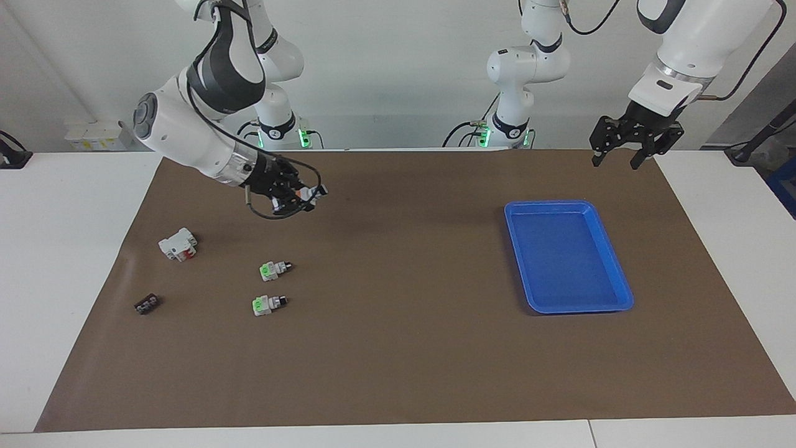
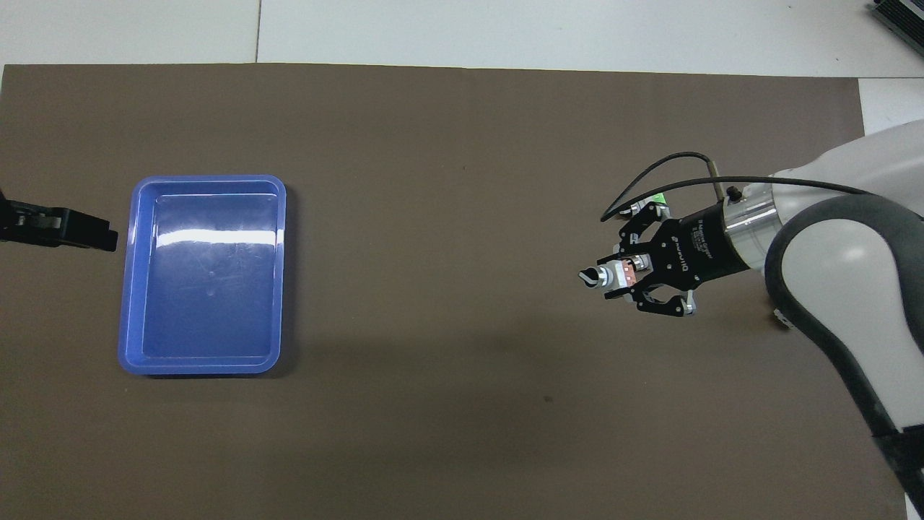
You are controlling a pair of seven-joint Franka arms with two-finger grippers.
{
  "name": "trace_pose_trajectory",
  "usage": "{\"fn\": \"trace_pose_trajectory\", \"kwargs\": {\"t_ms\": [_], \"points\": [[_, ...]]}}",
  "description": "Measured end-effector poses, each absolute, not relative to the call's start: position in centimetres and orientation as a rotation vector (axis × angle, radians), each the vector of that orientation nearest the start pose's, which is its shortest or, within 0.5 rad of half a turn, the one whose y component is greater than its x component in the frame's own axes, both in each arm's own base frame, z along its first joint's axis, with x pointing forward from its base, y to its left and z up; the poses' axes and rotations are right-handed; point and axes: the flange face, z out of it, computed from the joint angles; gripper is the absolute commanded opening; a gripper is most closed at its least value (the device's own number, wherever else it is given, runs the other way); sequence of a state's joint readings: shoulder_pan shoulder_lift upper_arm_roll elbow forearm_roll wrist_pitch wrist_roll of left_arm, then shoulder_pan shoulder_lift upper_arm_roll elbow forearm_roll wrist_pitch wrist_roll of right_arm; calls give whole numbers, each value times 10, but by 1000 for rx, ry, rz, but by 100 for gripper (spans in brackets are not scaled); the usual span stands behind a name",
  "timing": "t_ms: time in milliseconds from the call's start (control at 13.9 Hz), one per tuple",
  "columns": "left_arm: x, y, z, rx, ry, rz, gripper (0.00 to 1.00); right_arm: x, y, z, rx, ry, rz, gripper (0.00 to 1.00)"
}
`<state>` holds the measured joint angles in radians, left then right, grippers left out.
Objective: Turn and place switch with both arms
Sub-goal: 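Lift the switch with the right gripper while the left gripper approaches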
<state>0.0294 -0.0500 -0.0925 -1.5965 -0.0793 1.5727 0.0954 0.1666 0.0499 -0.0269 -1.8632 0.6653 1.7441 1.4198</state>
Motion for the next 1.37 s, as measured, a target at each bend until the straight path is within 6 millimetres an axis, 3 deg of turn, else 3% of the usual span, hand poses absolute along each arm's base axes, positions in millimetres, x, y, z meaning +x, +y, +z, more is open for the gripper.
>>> {"fn": "trace_pose_trajectory", "kwargs": {"t_ms": [216, 360, 576, 720, 936, 1153, 1297, 1369], "points": [[536, -62, 643, -3362, 207, -41, 81, 538, 205, 516, -1916, 1777, 905, 0], [534, -76, 647, -3481, 54, -12, 80, 535, 243, 530, -1838, 1766, 918, 0], [529, -111, 652, -3586, -185, 90, 78, 525, 305, 534, -1750, 1768, 871, 0], [523, -136, 654, -3597, -362, 190, 78, 516, 330, 536, -1741, 1778, 877, 0], [515, -162, 656, -3543, -762, 365, 75, 515, 333, 539, -1742, 1782, 888, 0], [513, -169, 654, -3491, -976, 438, 71, 517, 330, 538, -1737, 1788, 888, 0], [510, -187, 646, -3468, -1086, 451, 57, 518, 329, 538, -1736, 1789, 888, 0], [507, -198, 642, -3469, -1130, 475, 54, 518, 329, 538, -1735, 1790, 887, 0]]}}
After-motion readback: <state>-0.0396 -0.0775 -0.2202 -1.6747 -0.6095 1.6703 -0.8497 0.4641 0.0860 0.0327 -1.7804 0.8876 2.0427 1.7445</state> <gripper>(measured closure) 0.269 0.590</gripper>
